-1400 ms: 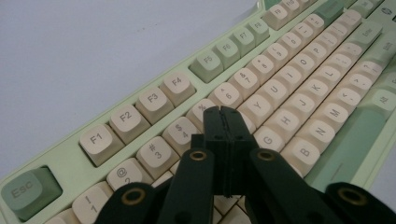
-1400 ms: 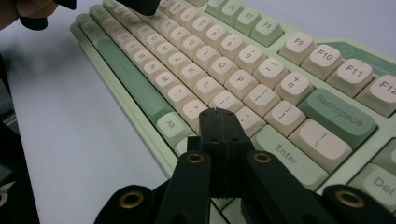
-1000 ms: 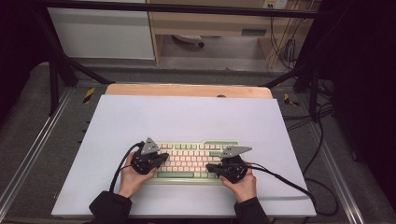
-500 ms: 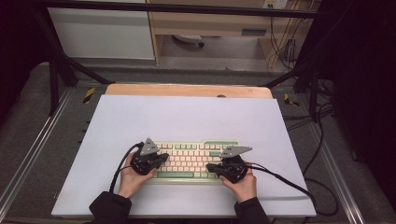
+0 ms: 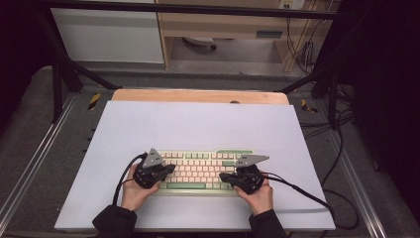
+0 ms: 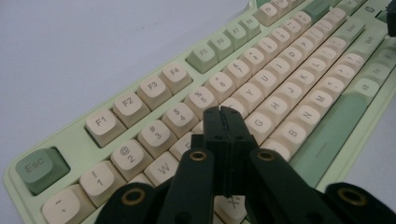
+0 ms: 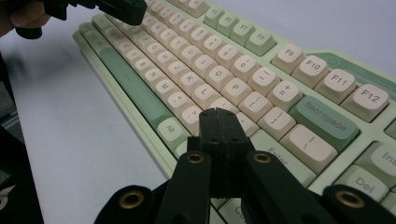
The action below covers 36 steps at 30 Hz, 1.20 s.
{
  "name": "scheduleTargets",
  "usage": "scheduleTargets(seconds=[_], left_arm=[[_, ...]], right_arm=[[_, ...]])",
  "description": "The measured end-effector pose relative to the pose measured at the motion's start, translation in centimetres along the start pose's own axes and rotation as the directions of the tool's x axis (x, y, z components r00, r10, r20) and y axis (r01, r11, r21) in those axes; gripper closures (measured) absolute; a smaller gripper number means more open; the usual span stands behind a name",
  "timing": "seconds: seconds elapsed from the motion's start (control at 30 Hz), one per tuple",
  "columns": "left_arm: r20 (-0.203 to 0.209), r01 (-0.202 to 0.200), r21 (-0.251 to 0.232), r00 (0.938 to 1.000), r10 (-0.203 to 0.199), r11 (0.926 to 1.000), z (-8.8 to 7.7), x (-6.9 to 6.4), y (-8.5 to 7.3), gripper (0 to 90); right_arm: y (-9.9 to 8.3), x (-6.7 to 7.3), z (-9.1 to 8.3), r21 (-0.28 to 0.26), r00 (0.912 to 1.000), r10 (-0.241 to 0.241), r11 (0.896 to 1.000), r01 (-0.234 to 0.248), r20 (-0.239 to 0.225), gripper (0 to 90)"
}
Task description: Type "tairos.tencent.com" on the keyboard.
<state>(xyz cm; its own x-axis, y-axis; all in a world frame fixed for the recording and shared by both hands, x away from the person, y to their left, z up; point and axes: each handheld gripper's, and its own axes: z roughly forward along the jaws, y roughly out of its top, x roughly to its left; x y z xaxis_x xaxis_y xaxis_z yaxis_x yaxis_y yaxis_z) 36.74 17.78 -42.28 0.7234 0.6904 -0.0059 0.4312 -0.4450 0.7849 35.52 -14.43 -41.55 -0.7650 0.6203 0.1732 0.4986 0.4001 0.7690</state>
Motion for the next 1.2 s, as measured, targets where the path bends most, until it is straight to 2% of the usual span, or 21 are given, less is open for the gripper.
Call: scheduleTargets(seconds=[0.63,0.83,1.2], left_arm=[[-0.006,0.018,-0.014,0.9998,-0.018,0.9997,-1.9,0.8,-1.4,89.6],[-0.010,0.023,-0.018,0.9997,-0.023,0.9996,-2.5,1.0,-1.9,89.6],[-0.018,0.036,-0.021,0.9992,-0.037,0.9991,-3.4,1.6,-2.8,89.7]], right_arm=[[0.9,0.3,0.1,-0.017,1.0000,0.002,1.000,-0.002,0.002,90.0],[1.6,0.7,0.8,-0.016,0.9999,-0.010,1.000,0.010,0.012,90.0],[2.7,0.9,2.4,-0.009,0.9993,-0.003,1.000,0.004,0.037,90.0]])
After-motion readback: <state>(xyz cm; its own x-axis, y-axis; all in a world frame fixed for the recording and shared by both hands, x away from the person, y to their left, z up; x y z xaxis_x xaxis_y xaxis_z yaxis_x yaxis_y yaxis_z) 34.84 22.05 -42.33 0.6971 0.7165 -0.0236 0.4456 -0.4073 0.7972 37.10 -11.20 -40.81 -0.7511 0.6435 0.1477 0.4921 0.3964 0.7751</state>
